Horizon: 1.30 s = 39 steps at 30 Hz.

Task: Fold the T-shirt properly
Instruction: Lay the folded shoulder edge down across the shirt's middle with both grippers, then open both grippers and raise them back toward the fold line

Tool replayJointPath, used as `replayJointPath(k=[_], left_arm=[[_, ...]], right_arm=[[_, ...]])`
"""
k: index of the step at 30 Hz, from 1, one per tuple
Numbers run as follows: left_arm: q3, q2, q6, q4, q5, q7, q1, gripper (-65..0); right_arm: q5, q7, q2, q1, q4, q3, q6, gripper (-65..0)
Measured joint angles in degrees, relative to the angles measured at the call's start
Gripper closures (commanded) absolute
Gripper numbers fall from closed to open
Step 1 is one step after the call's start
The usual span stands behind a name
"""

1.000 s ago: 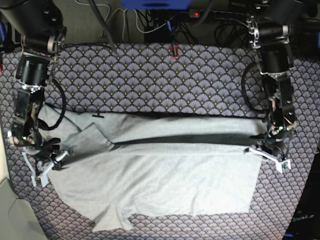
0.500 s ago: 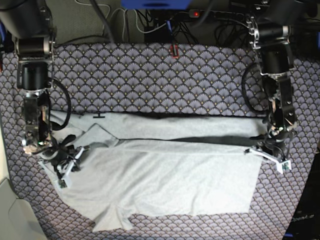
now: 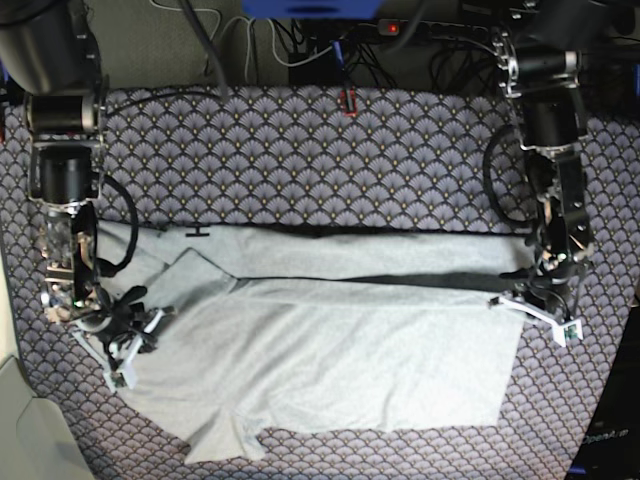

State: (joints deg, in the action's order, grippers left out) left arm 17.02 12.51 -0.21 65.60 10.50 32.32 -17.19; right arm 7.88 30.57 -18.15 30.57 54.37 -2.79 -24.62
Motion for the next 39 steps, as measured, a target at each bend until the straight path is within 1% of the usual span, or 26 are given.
replayJointPath(k=[1, 5, 7, 10, 13, 15, 16, 19, 21, 25, 27, 29, 34, 36, 39], left_arm=[[0.0, 0.0, 0.0, 0.0, 0.0, 0.0, 0.0, -4.1], [0.0, 0.0, 0.0, 0.0, 0.0, 0.0, 0.0, -17.8], [0.0, 0.0, 0.0, 0.0, 0.0, 0.0, 0.0, -23.3], [0.0, 0.0, 0.0, 0.0, 0.0, 0.0, 0.0, -28.7], [0.0, 0.0, 0.0, 0.0, 0.0, 0.0, 0.0, -33.0], [0.0, 0.0, 0.0, 0.0, 0.0, 0.0, 0.0, -33.1], [0.0, 0.0, 0.0, 0.0, 0.0, 0.0, 0.0, -33.1], [0.0, 0.1, 0.0, 1.0, 0.2, 0.0, 0.9, -33.1], [0.2, 0.0, 0.0, 2.9, 0.2, 0.2, 3.3, -33.1], [0.2, 0.0, 0.0, 9.1, 0.6, -0.3, 9.9, -33.1], [0.3, -0.3, 0.2, 10.1, 0.3, -0.1, 12.2, -33.1], [0.3, -0.4, 0.2, 9.9, 0.4, 0.3, 13.0, -33.1], [0.2, -1.4, -0.2, 9.9, 0.6, -0.7, 13.4, -33.1], [0.2, -1.4, 0.1, 9.4, 0.4, -0.2, 13.8, -33.1], [0.3, -1.5, 0.0, 8.8, 0.5, -0.1, 13.8, -33.1]], right_arm=[[0.0, 0.0, 0.2, 0.0, 0.0, 0.0, 0.0, 0.0], [0.0, 0.3, 0.4, -0.1, -0.1, 0.0, 0.0, -0.6], [0.0, 0.3, 0.4, -0.1, -0.1, 0.0, 0.0, -5.6], [0.0, 0.3, 0.4, -0.2, -0.1, 0.0, 0.0, -15.2], [-0.1, 0.3, -0.1, -0.1, 0.0, -3.8, 0.0, -26.5], [0.0, 0.4, 0.0, -0.2, 0.0, -6.3, 0.0, -30.9], [0.0, -0.1, 0.0, -0.4, 0.0, -7.0, 0.0, -31.7], [0.2, 0.4, -0.8, -0.5, 0.1, -6.6, 0.0, -31.7], [0.1, 0.6, -2.4, -0.9, 1.8, -6.4, 0.0, -31.7], [-0.1, 0.2, -5.0, -6.8, 10.6, -0.2, 0.4, -31.9], [0.2, 0.3, -5.8, -10.9, 14.2, 3.1, 0.3, -32.0], [-0.1, 1.1, -5.8, -14.5, 16.5, 5.6, 0.2, -32.0], [0.2, 0.2, -5.4, -20.7, 18.3, 12.2, 0.1, -31.9], [-0.1, 0.9, -5.8, -22.7, 18.2, 13.8, 0.0, -31.9], [0.1, 0.9, -5.5, -24.2, 18.3, 15.3, 0.0, -31.9]])
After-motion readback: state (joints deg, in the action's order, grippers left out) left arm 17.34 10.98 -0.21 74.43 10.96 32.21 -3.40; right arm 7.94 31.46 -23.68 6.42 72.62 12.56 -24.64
